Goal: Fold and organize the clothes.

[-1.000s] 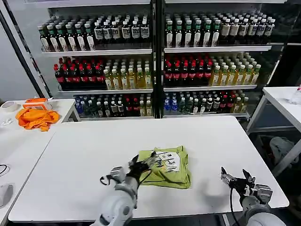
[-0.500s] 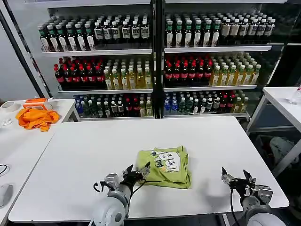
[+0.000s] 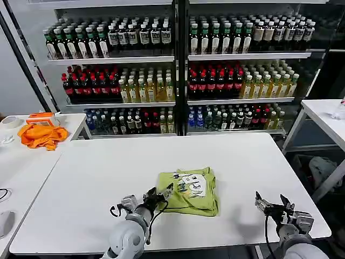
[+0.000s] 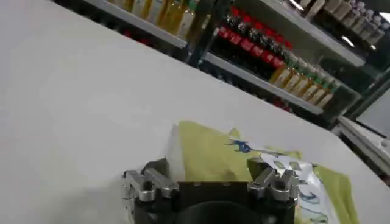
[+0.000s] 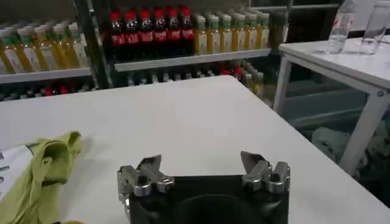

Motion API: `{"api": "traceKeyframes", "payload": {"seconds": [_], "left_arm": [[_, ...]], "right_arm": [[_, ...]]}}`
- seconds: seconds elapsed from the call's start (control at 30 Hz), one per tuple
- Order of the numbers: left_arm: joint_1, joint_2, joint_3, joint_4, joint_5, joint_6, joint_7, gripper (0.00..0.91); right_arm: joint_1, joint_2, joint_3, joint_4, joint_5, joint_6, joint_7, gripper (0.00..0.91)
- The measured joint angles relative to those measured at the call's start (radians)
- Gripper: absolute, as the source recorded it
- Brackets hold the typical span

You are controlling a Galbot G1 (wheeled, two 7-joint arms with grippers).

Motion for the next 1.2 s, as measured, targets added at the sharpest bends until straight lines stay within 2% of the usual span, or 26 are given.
{"api": "traceKeyframes", "payload": {"seconds": [0.03, 0.13, 0.17, 0.27, 1.2], "left_arm": [[-0.002, -0.002, -0.001, 0.005, -0.010, -0.004, 0.003, 0.464], [-0.010, -0.011, -0.004, 0.025, -0.039, -0.015, 0.010, 0.232], [-0.012, -0.014, -0.005, 0.030, -0.048, -0.018, 0.011, 0.181], [-0.014, -0.020, -0.011, 0.043, -0.077, -0.027, 0.014, 0.121], [0.021, -0.110, -0.121, 0.024, -0.333, -0.082, 0.090, 0.091]], "right_arm": [[0.000, 0.000, 0.000, 0.000, 0.000, 0.000, 0.000, 0.907], [0.001, 0.000, 0.000, 0.000, 0.000, -0.001, 0.001, 0.907], [0.000, 0.001, 0.000, 0.001, 0.000, -0.001, 0.002, 0.907], [-0.001, 0.001, 0.000, 0.002, 0.000, -0.001, 0.003, 0.907], [-0.016, 0.002, 0.009, 0.026, 0.004, -0.002, 0.013, 0.907]]}}
